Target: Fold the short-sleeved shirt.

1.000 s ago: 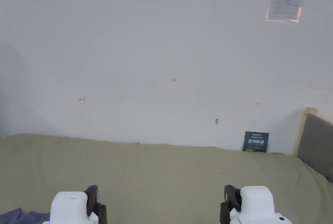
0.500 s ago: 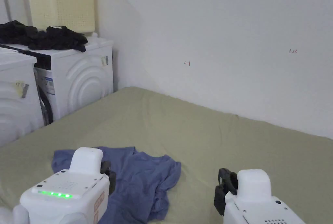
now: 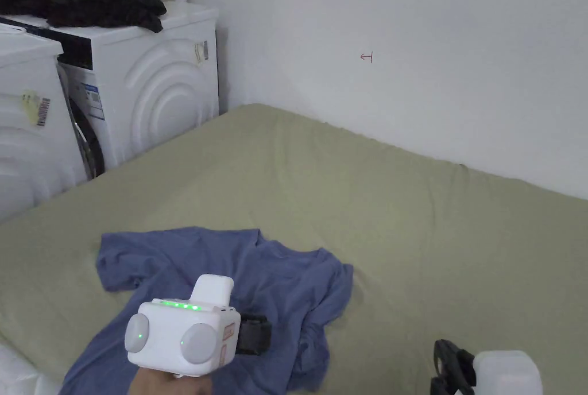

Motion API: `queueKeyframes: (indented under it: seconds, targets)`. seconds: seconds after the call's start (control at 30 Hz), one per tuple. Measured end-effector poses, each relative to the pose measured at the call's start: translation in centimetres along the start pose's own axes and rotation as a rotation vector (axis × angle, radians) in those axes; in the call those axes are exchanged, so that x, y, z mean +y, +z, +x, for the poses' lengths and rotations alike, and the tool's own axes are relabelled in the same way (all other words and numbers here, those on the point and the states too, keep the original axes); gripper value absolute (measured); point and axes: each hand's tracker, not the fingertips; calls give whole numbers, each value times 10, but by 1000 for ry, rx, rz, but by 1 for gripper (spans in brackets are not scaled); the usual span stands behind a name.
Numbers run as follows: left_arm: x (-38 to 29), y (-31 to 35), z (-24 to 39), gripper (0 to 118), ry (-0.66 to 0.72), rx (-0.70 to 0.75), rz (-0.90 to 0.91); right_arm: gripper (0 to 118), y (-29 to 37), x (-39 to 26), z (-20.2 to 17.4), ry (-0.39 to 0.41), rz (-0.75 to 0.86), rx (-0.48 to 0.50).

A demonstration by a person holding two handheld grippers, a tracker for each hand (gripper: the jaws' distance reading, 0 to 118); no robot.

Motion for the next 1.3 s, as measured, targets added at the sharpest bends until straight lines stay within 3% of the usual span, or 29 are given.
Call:
queueKeyframes:
  seconds: [0.33, 0.37, 0.43, 0.47, 0.53, 0.7, 0.9, 1.03, 1.3]
  targets:
    - [50, -116, 17, 115, -5, 91, -25, 1, -42, -21, 18, 23, -95, -32]
    - [50, -121, 19, 107, -10, 97, -32, 1, -44, -22, 19, 22, -100, -32]
    - [46, -126, 21, 30, -65, 49, -98, 1, -46, -23, 19, 21, -106, -35]
    - [44, -130, 22, 19, -102, 86, -143, 1, -46, -23, 19, 21, -106, -34]
    - [37, -121, 20, 2, -95, 84, -44, 1, -43, -23, 18, 25, -104, -32]
    - [29, -118, 12, 0, -82, 54, -57, 1, -36, -25, 19, 27, -100, -26]
    - [38, -89, 21, 0, 13, -140, 72, 1, -25, -27, 30, 21, -93, -44]
    - [54, -67, 50, 0, 37, -221, 134, 1, -13, -28, 44, -12, -76, -69]
    - [84, -20, 168, 0, -54, -454, 255, 1, 28, -41, 86, -78, -54, -151]
